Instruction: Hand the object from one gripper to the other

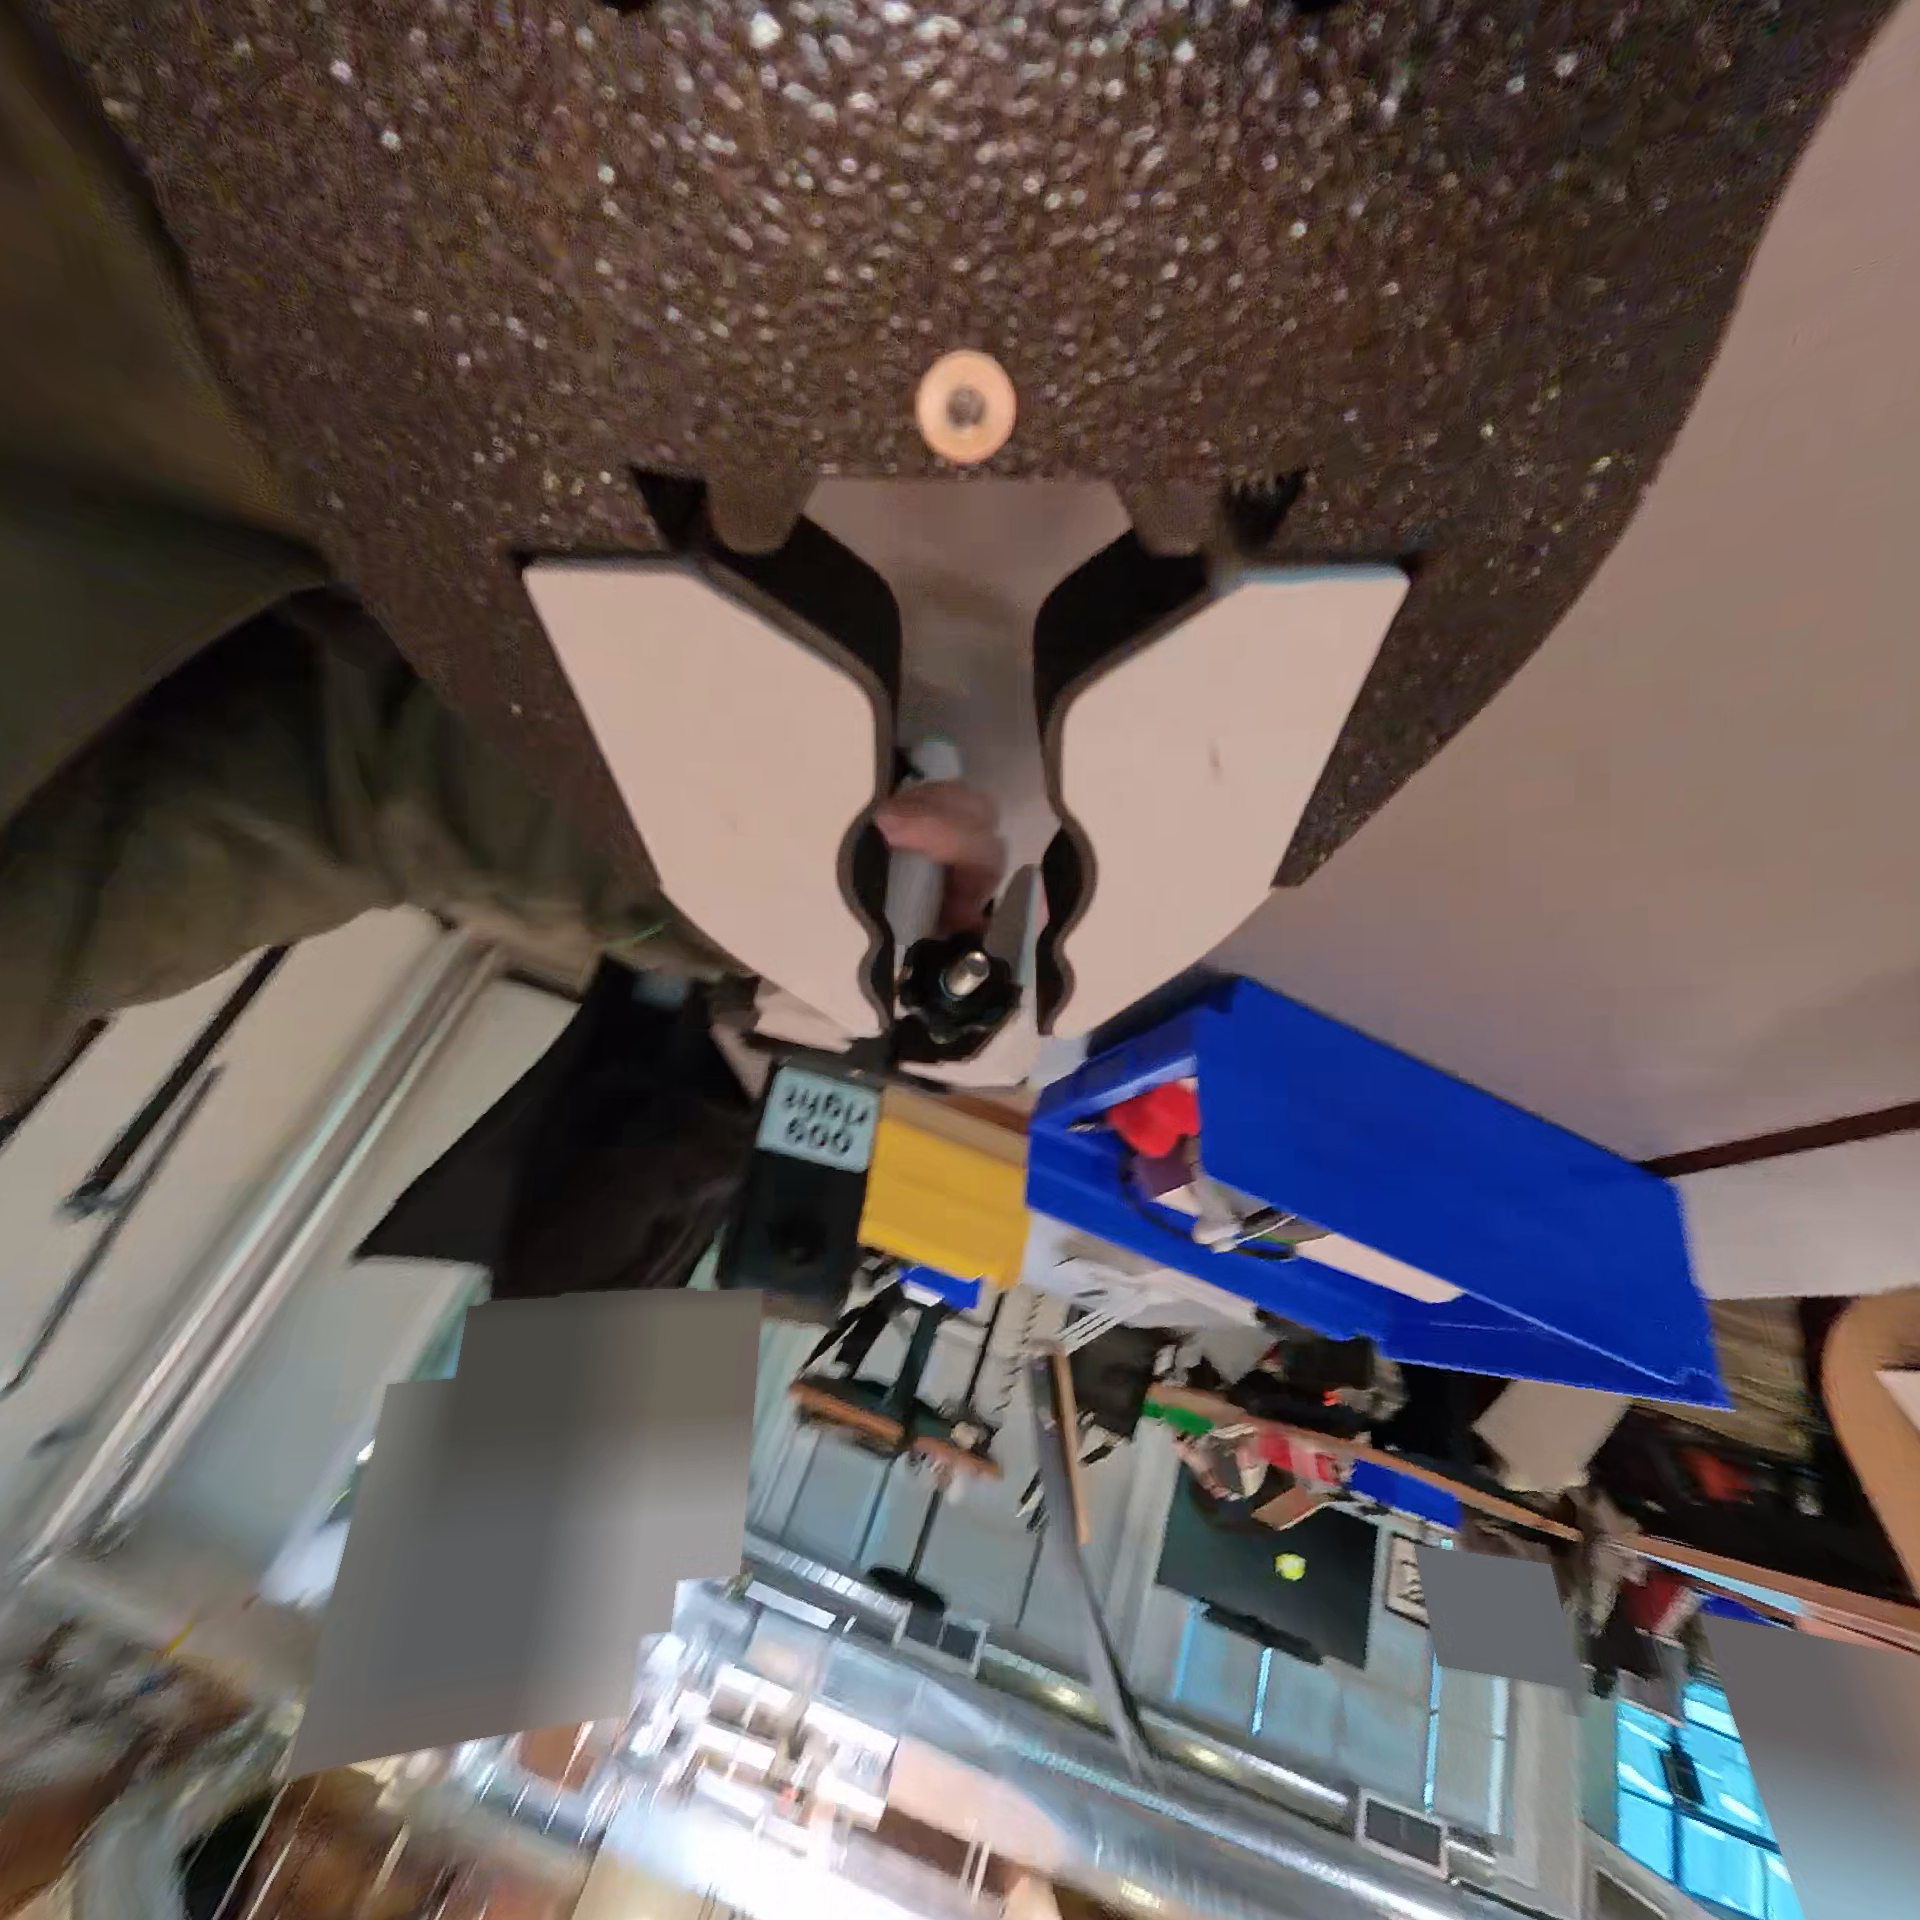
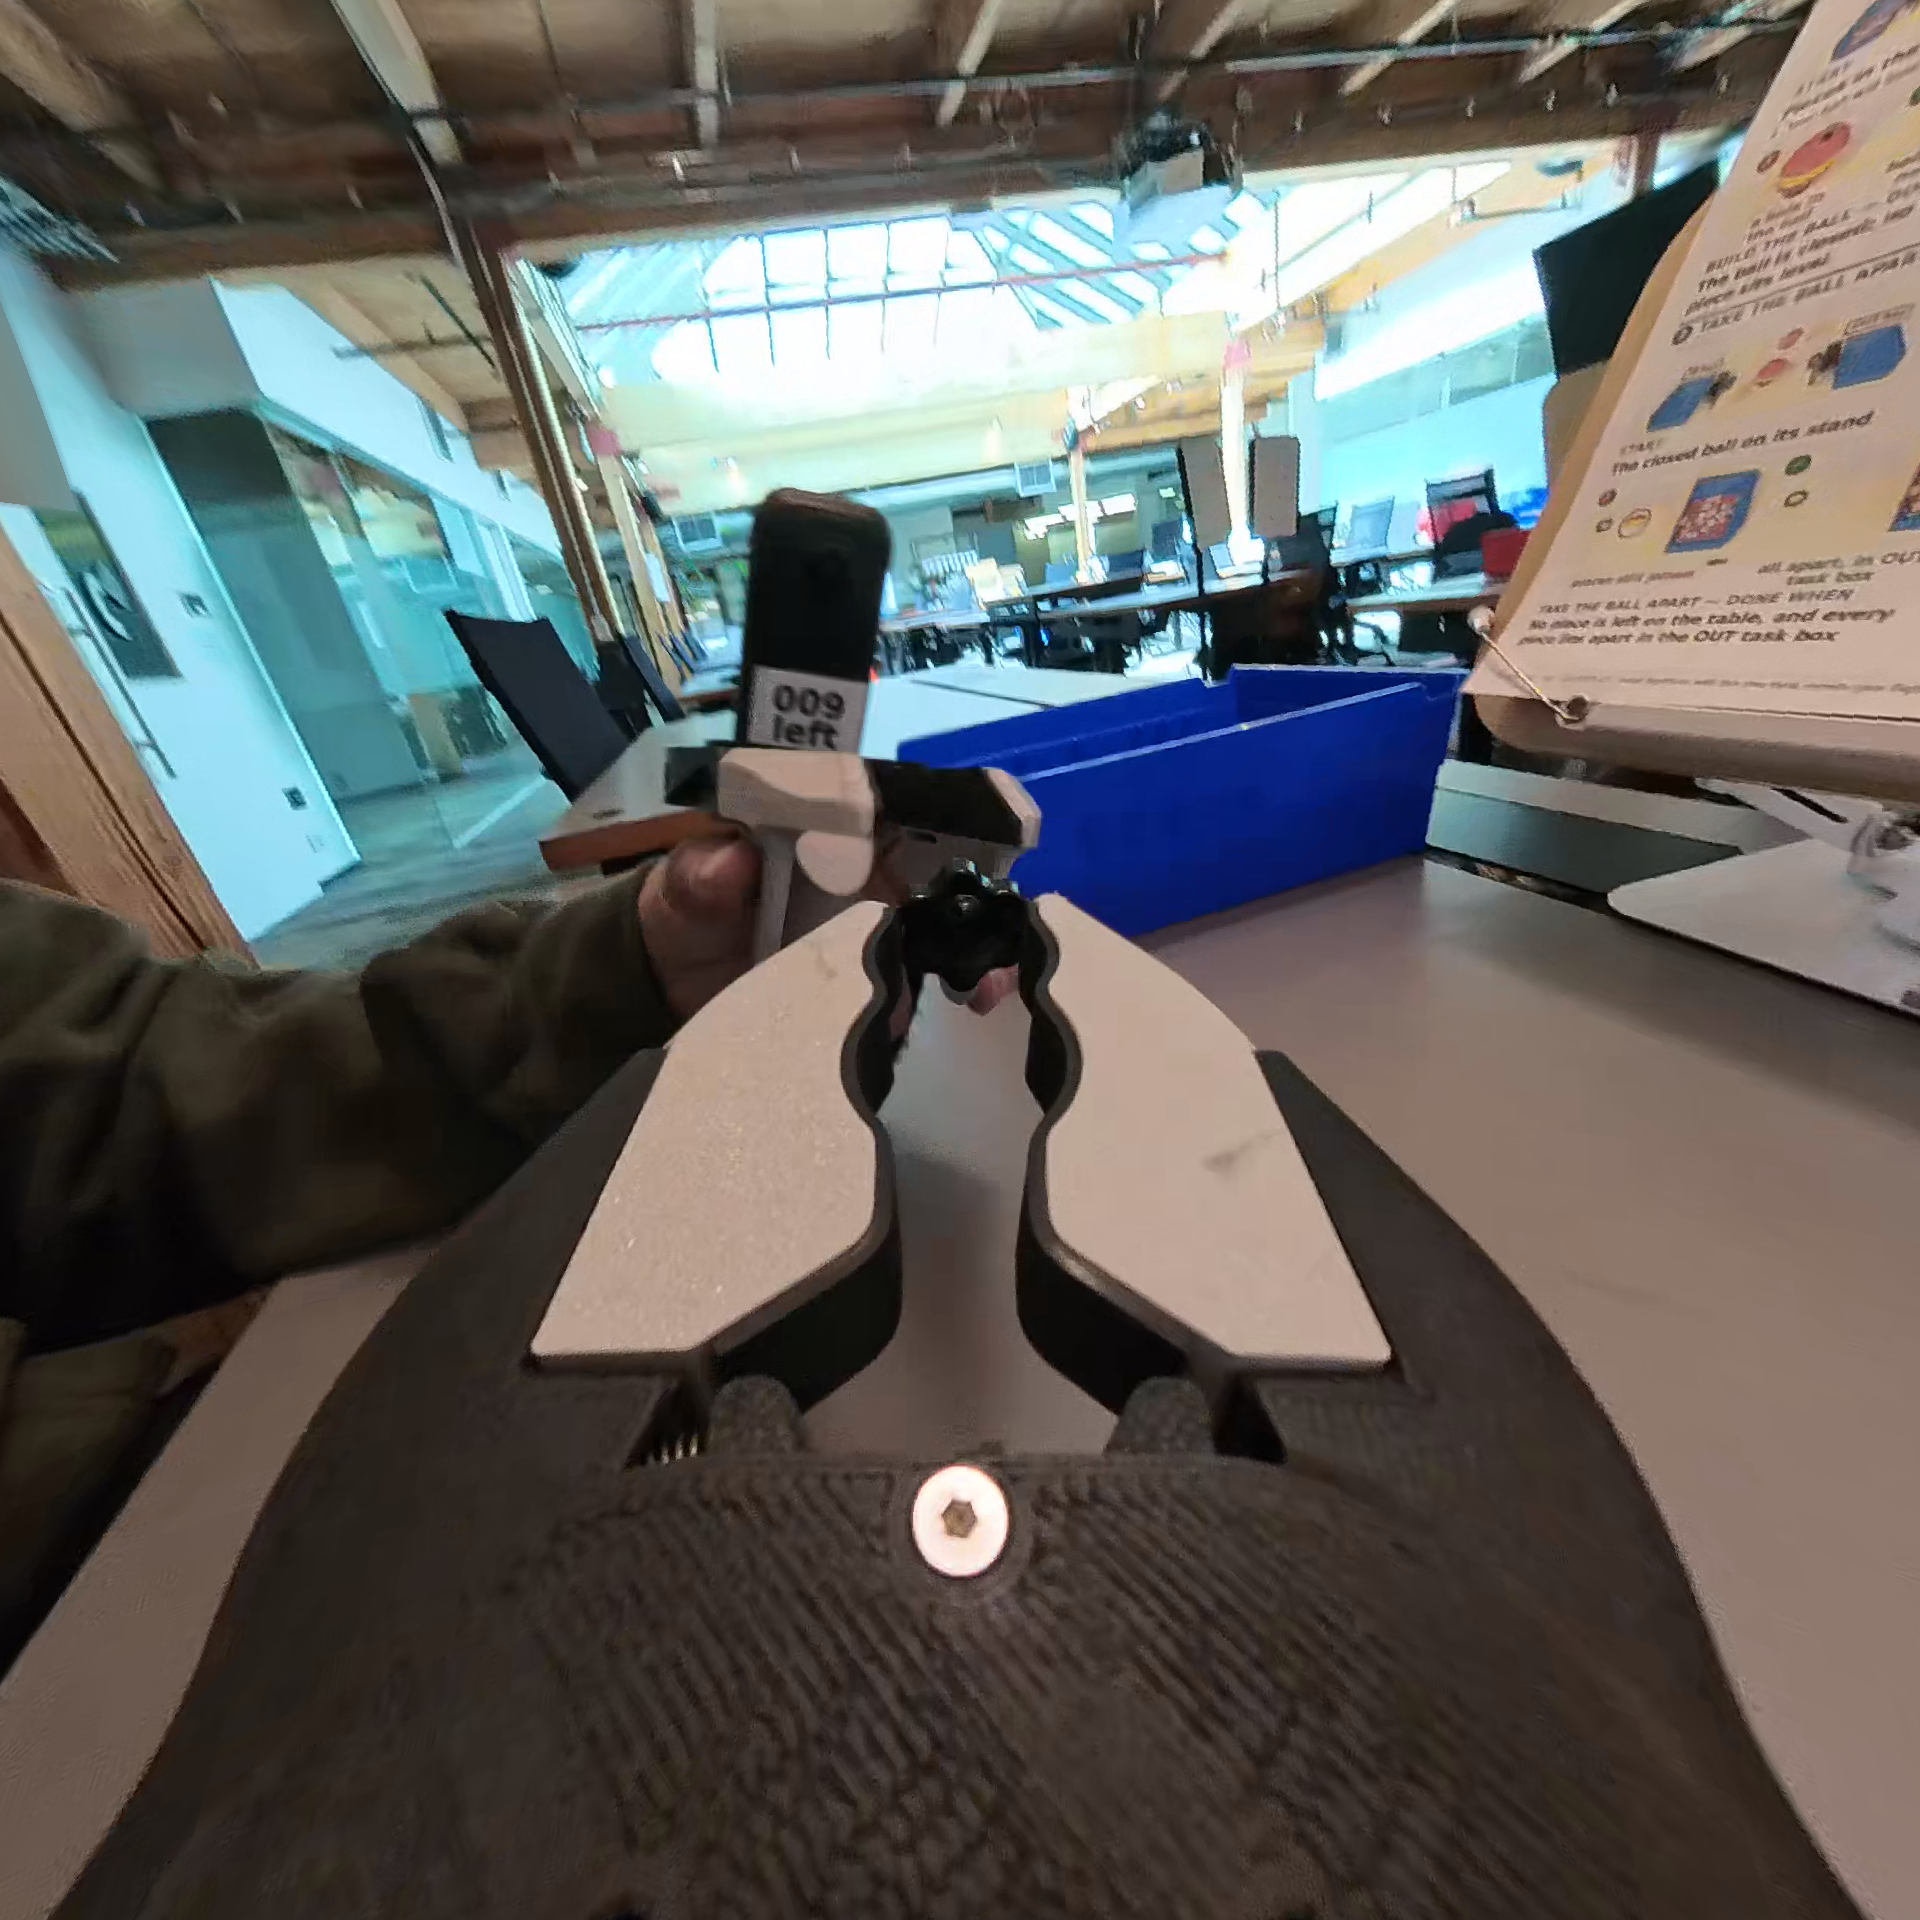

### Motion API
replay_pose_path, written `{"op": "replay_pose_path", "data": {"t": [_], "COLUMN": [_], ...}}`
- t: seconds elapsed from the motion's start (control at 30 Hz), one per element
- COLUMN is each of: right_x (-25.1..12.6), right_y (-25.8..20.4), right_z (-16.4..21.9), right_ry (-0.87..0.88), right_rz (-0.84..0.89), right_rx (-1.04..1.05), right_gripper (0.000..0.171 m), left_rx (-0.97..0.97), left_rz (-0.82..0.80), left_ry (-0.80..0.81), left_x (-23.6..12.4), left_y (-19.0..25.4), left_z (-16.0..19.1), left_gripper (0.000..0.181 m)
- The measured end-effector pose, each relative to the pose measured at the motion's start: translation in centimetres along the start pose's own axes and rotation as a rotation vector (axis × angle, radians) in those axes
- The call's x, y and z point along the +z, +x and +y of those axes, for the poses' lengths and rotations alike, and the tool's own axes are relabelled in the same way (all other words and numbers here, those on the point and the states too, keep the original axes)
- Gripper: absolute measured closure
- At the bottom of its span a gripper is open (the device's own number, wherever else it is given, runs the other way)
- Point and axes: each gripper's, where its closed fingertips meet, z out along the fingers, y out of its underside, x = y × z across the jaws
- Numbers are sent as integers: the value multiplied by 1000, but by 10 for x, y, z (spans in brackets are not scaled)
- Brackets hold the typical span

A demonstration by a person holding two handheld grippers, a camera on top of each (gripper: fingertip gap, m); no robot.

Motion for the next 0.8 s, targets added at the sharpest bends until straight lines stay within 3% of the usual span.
{"op": "replay_pose_path", "data": {"t": [0.1,0.27,0.6,0.8], "right_x": [-1,-2,-1,0], "right_y": [-4,-9,-13,-7], "right_z": [-7,-14,-14,-6], "right_ry": [54,124,123,70], "right_rz": [-34,-78,-99,-50], "right_rx": [19,93,80,35], "right_gripper": [150,149,149,149], "left_rx": [-4,33,86,96], "left_rz": [23,39,49,-17], "left_ry": [-16,-5,-9,-91], "left_x": [1,6,9,8], "left_y": [3,9,13,4], "left_z": [3,4,6,12], "left_gripper": [158,176,176,176]}}
